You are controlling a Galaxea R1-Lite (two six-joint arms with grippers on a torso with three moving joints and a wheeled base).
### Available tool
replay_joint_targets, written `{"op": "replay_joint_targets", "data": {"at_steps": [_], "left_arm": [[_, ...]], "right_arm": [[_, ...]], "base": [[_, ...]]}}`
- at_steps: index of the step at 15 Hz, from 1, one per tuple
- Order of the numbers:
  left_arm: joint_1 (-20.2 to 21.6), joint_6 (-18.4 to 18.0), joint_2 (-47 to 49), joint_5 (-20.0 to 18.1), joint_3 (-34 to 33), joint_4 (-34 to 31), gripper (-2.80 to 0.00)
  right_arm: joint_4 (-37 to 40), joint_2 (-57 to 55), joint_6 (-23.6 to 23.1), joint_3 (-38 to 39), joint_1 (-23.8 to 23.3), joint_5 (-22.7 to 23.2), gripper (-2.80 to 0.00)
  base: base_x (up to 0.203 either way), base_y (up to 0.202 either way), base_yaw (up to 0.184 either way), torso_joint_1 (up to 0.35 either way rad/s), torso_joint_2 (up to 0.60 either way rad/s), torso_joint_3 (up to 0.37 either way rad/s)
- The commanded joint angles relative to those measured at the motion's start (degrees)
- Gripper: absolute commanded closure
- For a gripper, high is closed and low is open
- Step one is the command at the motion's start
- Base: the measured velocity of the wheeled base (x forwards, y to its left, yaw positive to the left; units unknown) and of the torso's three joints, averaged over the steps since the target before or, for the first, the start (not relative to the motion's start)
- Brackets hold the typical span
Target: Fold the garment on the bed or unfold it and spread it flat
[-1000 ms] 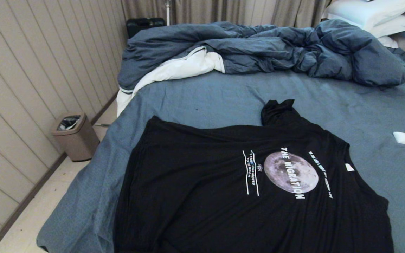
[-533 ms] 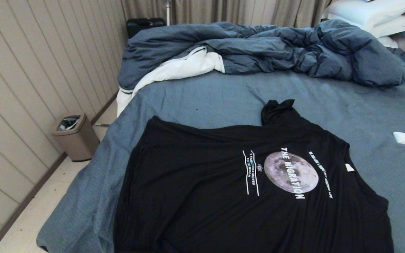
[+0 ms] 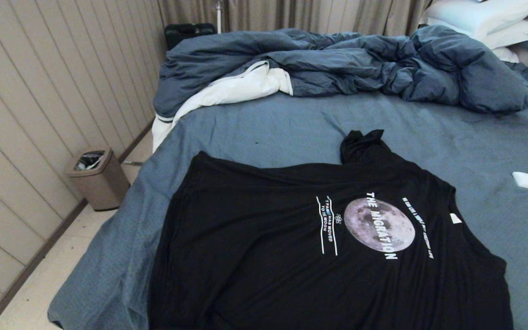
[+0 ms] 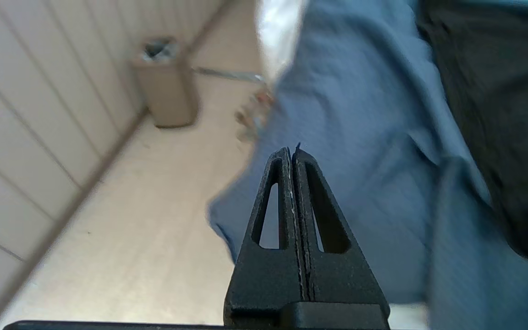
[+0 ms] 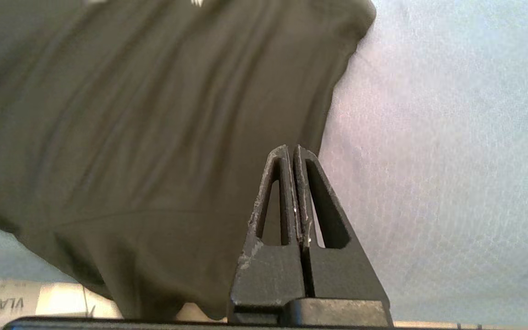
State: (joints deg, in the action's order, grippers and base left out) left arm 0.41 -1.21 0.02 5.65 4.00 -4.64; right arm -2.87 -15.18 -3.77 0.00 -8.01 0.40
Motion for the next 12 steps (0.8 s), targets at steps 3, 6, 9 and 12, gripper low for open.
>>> {"op": "replay_joint_targets", "data": {"at_steps": [3,6,9,12], "left_arm": [[0.0,-2.4,0.0,0.7,-0.9,2.8,0.00],[0.0,-2.0,0.1,0.9,-0.4,1.4,0.00],[0.0,-1.5,0.1,1.3,1.7,-4.6,0.00],[0.0,5.4,0.1,2.1,3.5,-11.0,0.00]], "right_arm": [[-16.1,-0.3,-3.6,0.0,0.3,0.6,0.00],[-13.4,-0.2,-4.0,0.0,-0.1,-2.0,0.00],[-5.3,-0.2,-3.9,0.0,-0.1,-0.5,0.00],[-4.6,-0.3,-4.4,0.0,0.7,4.3,0.00]], "base": [[0.000,0.000,0.000,0.000,0.00,0.000],[0.000,0.000,0.000,0.000,0.00,0.000],[0.000,0.000,0.000,0.000,0.00,0.000],[0.000,0.000,0.000,0.000,0.00,0.000]]}}
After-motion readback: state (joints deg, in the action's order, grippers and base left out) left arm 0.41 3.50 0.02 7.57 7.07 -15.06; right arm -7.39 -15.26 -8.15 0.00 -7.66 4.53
